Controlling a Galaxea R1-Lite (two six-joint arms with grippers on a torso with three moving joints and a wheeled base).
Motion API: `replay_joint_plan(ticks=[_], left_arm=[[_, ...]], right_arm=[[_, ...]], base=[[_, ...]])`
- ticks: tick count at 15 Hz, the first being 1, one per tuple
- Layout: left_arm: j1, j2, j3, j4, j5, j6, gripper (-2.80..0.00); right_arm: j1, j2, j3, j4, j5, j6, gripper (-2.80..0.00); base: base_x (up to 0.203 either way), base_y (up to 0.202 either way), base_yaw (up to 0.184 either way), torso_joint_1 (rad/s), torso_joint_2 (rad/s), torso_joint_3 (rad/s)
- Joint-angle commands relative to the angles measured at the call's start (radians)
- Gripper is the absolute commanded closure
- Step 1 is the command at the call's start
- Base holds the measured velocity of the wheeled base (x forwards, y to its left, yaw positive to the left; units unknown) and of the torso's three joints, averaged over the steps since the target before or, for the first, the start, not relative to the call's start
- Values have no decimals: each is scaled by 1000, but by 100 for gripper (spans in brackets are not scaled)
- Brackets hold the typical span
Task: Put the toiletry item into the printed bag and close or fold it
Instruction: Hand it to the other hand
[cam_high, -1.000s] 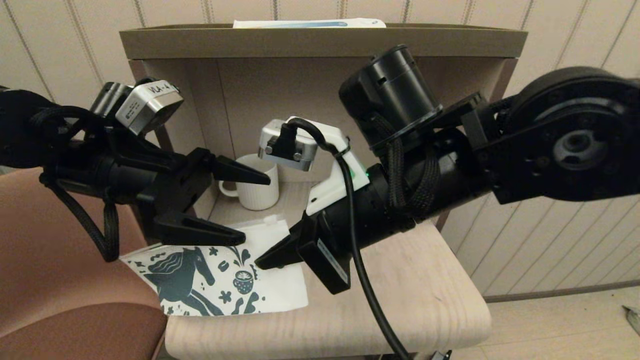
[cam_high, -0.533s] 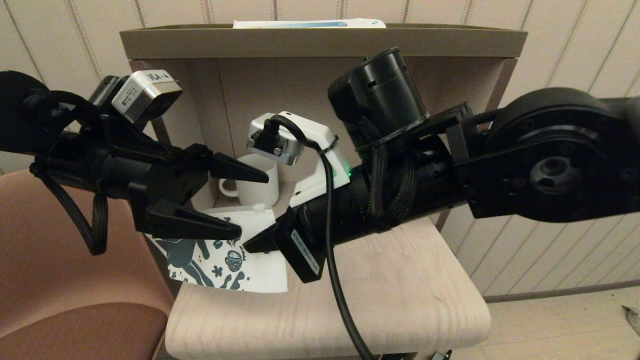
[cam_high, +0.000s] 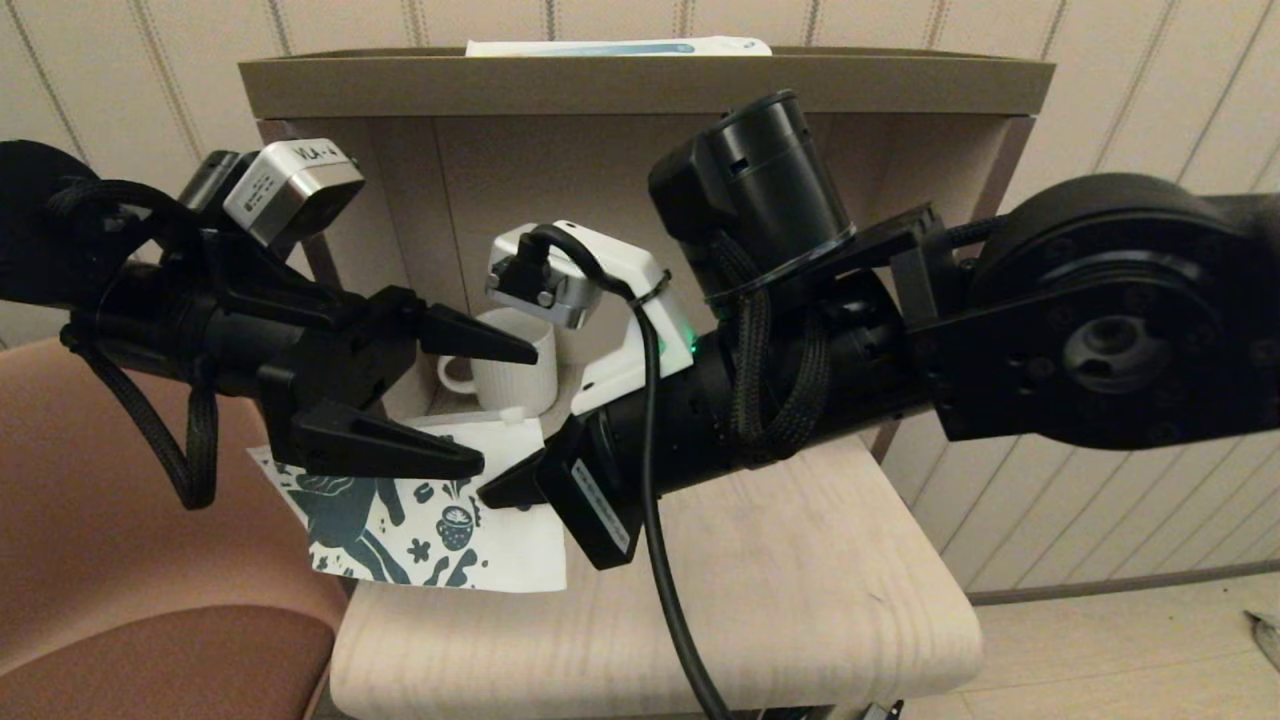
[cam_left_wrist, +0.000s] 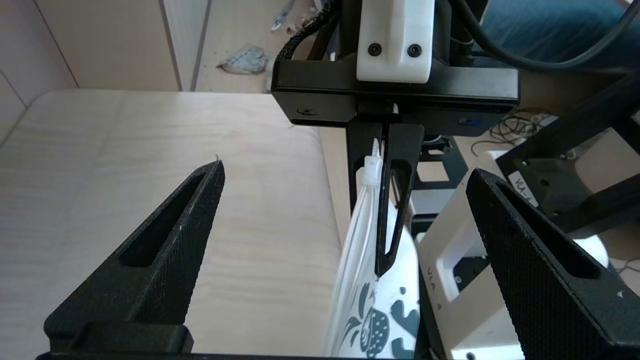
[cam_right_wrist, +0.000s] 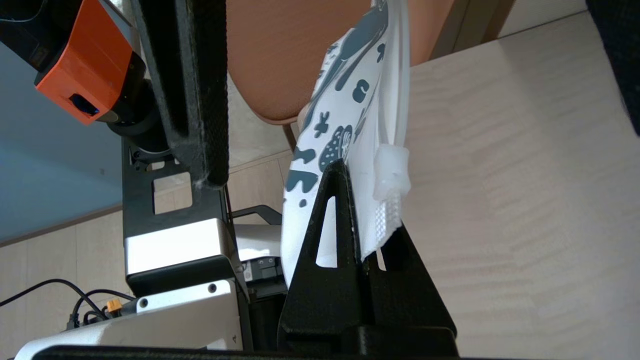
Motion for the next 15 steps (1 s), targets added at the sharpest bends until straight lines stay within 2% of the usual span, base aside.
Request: replay_joint_plan(ticks=[1,5,10,15], left_arm=[[2,-6,5,8,0,13,-280],[16,-14,-6,28,-6,14,-280],[15,-16,-83,185,-6,15,-280],[10,-14,-98,214,-6,15,-280]], right_arm=[[-1,-8,4,5,2,-4,0],[-6,-44,41,8,4,-11,0],[-1,-68,87,8,7,-32,0],[4,-74,90,8,21,-39,0]], base=[[0,0,0,0,0,0],[0,0,0,0,0,0],[0,0,0,0,0,0],[0,0,0,0,0,0]])
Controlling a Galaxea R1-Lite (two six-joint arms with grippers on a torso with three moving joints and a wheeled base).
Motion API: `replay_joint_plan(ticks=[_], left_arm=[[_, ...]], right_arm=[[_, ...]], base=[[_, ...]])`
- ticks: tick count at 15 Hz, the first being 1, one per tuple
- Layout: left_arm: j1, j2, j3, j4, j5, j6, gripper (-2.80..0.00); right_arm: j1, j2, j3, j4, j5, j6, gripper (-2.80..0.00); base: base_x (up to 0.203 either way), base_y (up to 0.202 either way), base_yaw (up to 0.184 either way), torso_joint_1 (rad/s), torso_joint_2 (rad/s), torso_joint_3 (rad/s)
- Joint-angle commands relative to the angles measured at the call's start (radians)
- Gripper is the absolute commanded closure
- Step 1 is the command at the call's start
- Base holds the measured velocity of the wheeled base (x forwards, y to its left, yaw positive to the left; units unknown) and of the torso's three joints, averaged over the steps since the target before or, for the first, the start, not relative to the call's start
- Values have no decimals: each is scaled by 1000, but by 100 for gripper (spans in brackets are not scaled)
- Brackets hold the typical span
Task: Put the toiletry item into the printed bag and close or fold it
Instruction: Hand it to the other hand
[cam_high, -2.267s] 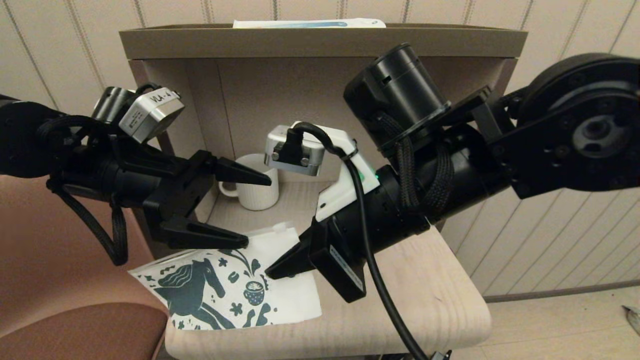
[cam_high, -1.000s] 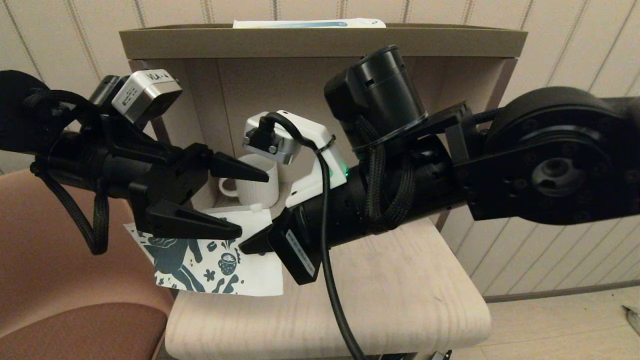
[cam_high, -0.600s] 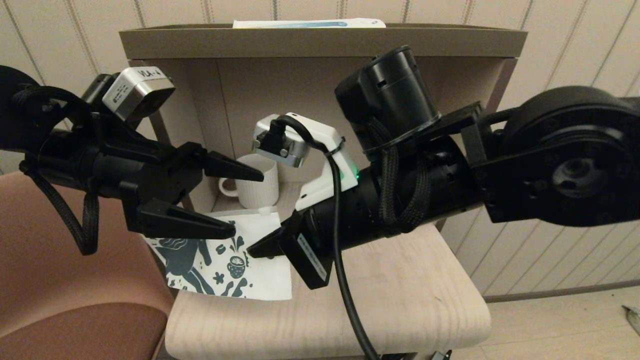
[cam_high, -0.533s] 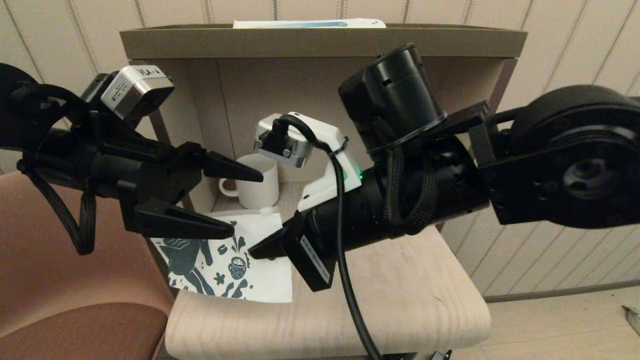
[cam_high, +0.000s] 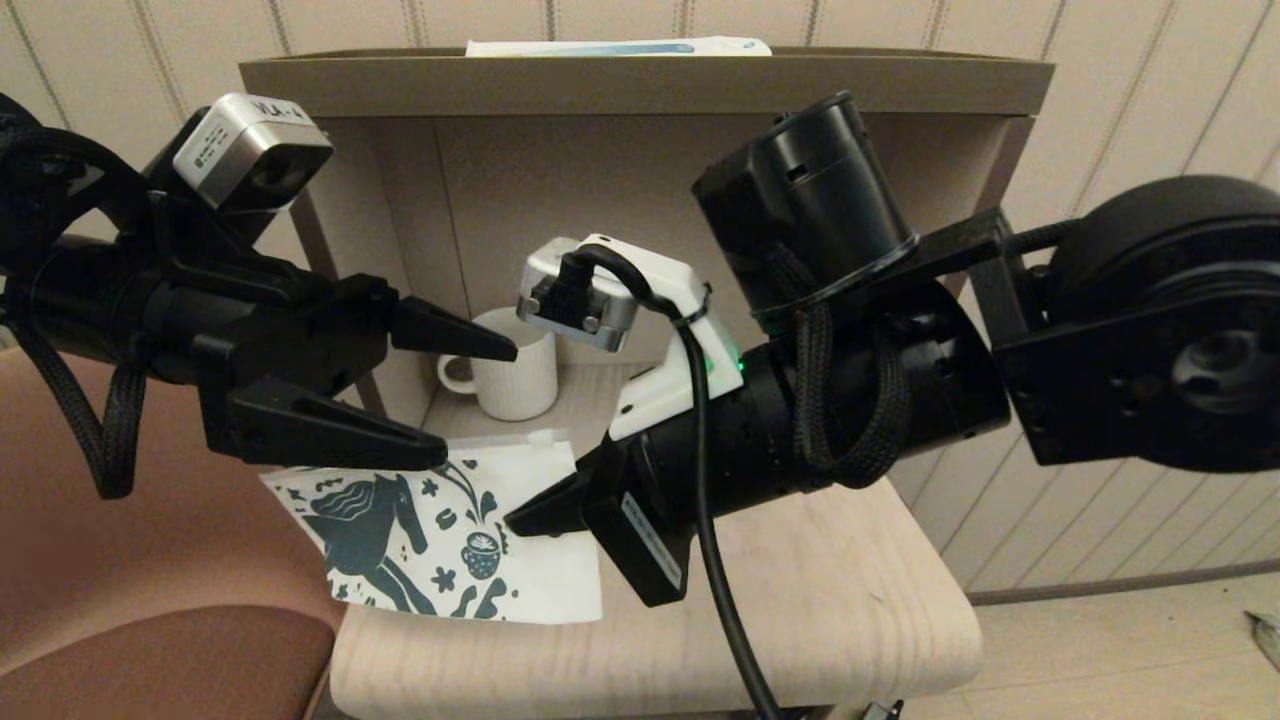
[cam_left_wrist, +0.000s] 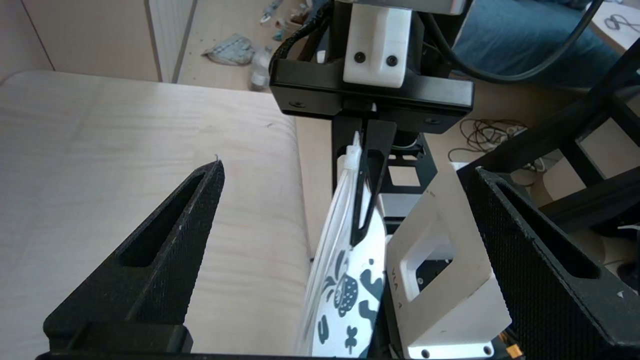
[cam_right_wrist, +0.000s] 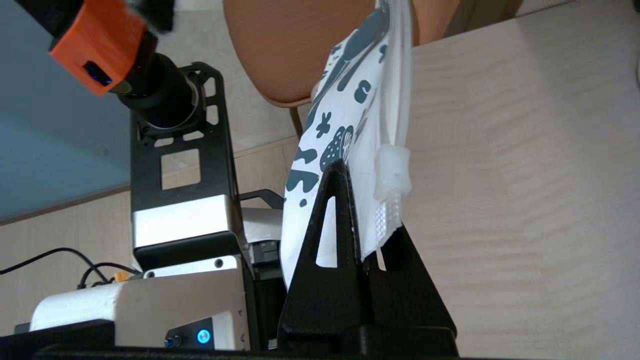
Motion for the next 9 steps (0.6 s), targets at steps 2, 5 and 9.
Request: replay_joint_plan(ticks=[2,5,9], left_arm=[[-7,9,-3,5,-8,5,-280],[-17,15,-12,8,-9,3,-280],[-17,24,-26,31,-11,3,-280]], right_arm=[[22,-7,0,-4,4,0,0],[25,-2,-12,-7,5,6,0],[25,5,-34,-10,3,8,0]], base=[[0,0,0,0,0,0],[0,0,0,0,0,0],[0,0,0,0,0,0]])
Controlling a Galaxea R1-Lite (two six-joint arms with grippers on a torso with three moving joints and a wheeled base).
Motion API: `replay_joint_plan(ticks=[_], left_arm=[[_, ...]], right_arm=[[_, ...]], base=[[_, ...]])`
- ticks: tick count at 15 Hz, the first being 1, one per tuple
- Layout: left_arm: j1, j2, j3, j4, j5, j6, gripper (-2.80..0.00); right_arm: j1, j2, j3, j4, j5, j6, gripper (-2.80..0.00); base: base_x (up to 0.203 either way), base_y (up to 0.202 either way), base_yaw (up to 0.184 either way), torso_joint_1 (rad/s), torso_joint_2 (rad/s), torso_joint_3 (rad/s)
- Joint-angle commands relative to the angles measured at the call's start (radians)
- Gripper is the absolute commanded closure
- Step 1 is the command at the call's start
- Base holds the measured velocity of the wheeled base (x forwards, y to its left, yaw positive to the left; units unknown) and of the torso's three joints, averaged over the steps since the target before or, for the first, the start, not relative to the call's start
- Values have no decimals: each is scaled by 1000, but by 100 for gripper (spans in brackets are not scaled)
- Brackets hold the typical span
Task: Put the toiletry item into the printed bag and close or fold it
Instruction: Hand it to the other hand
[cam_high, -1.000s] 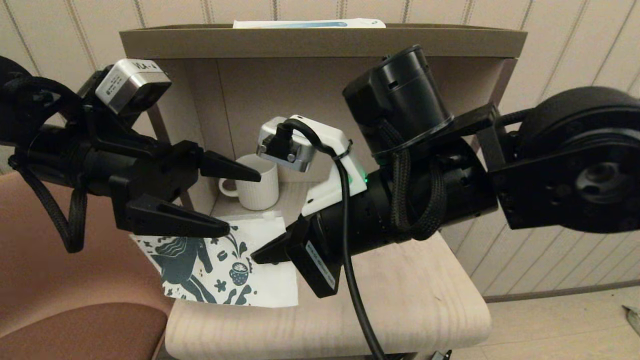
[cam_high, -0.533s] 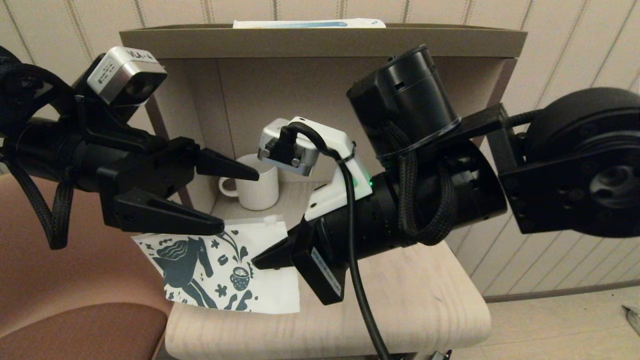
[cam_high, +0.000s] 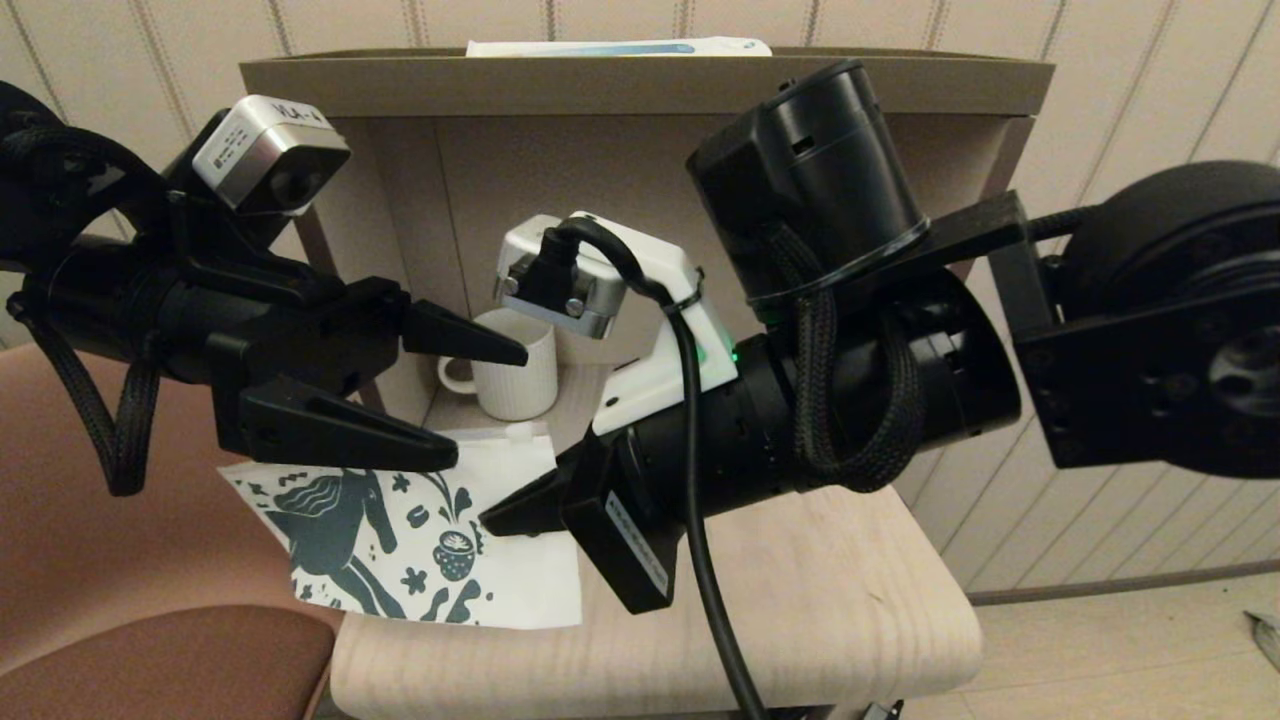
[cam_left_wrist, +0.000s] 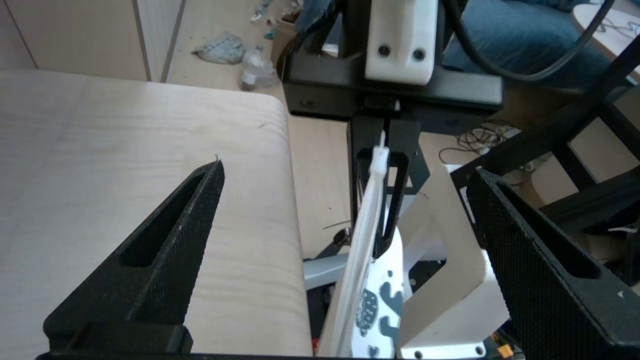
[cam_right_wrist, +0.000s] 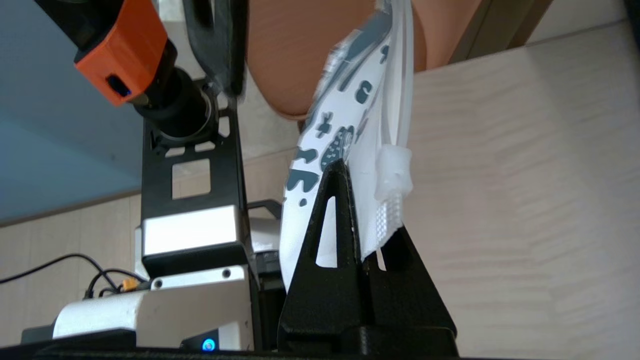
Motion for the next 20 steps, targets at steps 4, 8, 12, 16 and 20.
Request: replay_joint_plan(ticks=[4,8,12,16,20], left_arm=[[-1,5,-8,12,-22,5,-280],[0,5,-12,15,-50,5,-280],[-1,6,-9,14,-47,8,-280],[0,8,0,4,-39,14,-280],[0,9,0,7,-39,17,-280]], right_arm=[[22,18,-40,3,-3,21,0],[34,29,-64,2,-19,43,0],[34,25,-63,5,-43,44,0],[32,20,-67,15,-45,44,0],[32,21,-72,15,-46,44,0]], base=[[0,0,0,0,0,0],[0,0,0,0,0,0],[0,0,0,0,0,0],[0,0,0,0,0,0],[0,0,0,0,0,0]])
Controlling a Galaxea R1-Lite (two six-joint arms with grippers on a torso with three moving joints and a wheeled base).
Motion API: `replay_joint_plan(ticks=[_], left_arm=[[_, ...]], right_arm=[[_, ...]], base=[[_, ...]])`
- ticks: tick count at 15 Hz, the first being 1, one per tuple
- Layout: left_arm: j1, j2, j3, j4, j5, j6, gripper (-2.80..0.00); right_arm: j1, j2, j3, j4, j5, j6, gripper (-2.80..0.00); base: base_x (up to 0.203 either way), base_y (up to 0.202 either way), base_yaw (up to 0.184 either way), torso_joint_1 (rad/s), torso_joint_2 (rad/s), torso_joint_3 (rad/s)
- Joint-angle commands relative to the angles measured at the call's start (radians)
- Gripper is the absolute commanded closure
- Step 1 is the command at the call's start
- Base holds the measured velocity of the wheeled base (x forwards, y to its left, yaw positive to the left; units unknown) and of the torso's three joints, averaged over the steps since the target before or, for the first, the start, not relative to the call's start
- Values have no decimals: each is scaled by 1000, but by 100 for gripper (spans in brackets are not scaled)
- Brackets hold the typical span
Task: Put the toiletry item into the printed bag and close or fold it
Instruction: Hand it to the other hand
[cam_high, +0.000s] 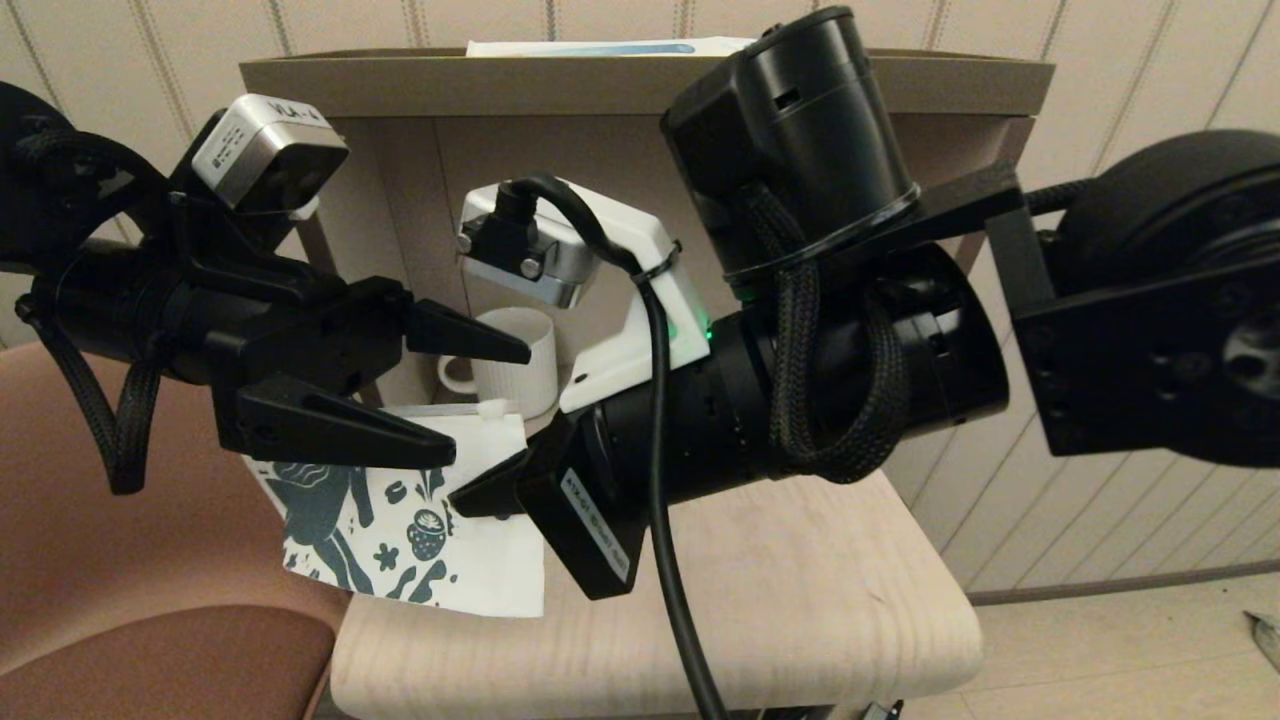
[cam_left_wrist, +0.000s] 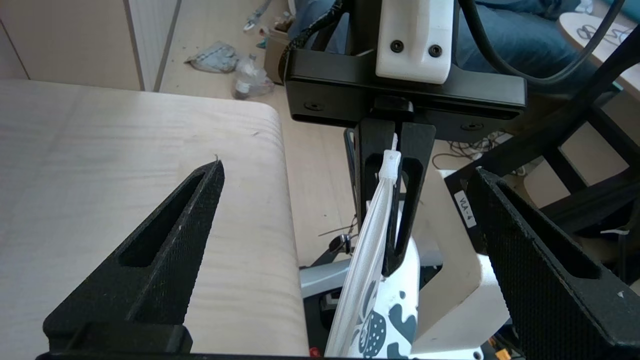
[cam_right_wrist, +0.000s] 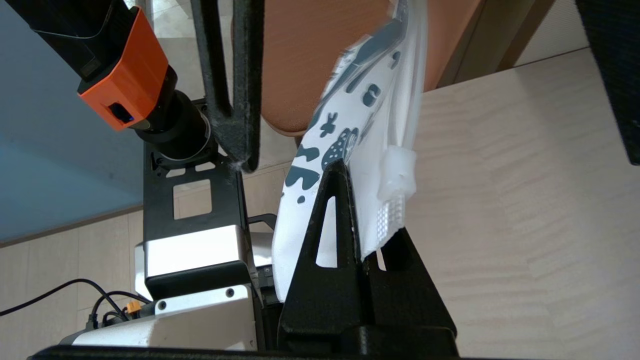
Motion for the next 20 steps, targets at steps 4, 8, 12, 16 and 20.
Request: replay_joint_plan(ticks=[4,8,12,16,20], left_arm=[[0,-1,1,7,-11,6,-280],[0,1,-1,7,-9,6,-280],[0,-2,2,9,-17,8,0],[0,-5,1,11,-16,9,0],[0,-4,3,10,-16,9,0]], right_arm=[[1,3,-5,2,2,-1,0],[1,4,-5,1,2,-1,0],[2,7,-14,1,2,-1,0],[2,7,-17,2,2,-1,0],[2,7,-13,1,2,-1,0]], base=[[0,0,0,0,0,0],[0,0,0,0,0,0],[0,0,0,0,0,0],[0,0,0,0,0,0],[0,0,0,0,0,0]])
